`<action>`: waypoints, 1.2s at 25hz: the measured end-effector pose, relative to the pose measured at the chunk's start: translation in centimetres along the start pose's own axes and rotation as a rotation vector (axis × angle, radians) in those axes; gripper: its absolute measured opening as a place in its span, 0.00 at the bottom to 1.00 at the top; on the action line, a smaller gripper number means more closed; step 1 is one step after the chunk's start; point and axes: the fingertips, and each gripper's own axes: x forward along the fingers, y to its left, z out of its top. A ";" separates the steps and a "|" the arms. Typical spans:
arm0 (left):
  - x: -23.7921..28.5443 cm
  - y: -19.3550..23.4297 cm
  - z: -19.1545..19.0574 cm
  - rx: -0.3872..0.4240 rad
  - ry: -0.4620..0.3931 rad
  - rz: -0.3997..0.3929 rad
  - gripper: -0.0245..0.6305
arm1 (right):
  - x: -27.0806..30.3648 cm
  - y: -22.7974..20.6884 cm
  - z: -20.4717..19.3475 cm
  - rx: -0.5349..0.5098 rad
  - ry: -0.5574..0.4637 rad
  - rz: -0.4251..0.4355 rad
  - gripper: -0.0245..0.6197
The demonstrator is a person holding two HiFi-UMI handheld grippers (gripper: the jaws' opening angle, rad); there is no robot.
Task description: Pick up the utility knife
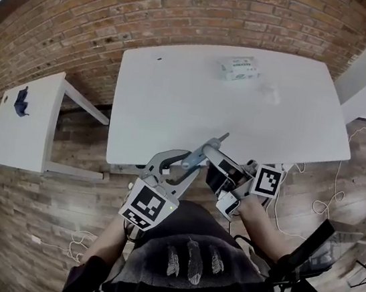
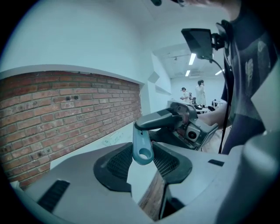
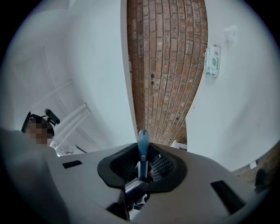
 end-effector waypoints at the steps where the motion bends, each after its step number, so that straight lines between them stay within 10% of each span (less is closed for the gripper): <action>1: 0.1 -0.2 -0.1 0.007 0.013 0.009 0.25 | -0.4 -0.2 0.1 0.005 -0.007 -0.002 0.15; 12: -6.2 1.1 -6.4 -0.068 0.206 0.231 0.27 | -3.0 -5.4 -0.1 0.088 -0.065 -0.050 0.15; 20: -12.4 4.2 -5.4 -0.235 0.011 0.381 0.09 | -1.6 -4.1 -0.8 -0.002 -0.036 -0.038 0.15; 30: -18.0 6.7 -6.1 -0.214 -0.085 0.372 0.03 | 0.8 -1.1 -4.8 -0.041 -0.057 -0.097 0.15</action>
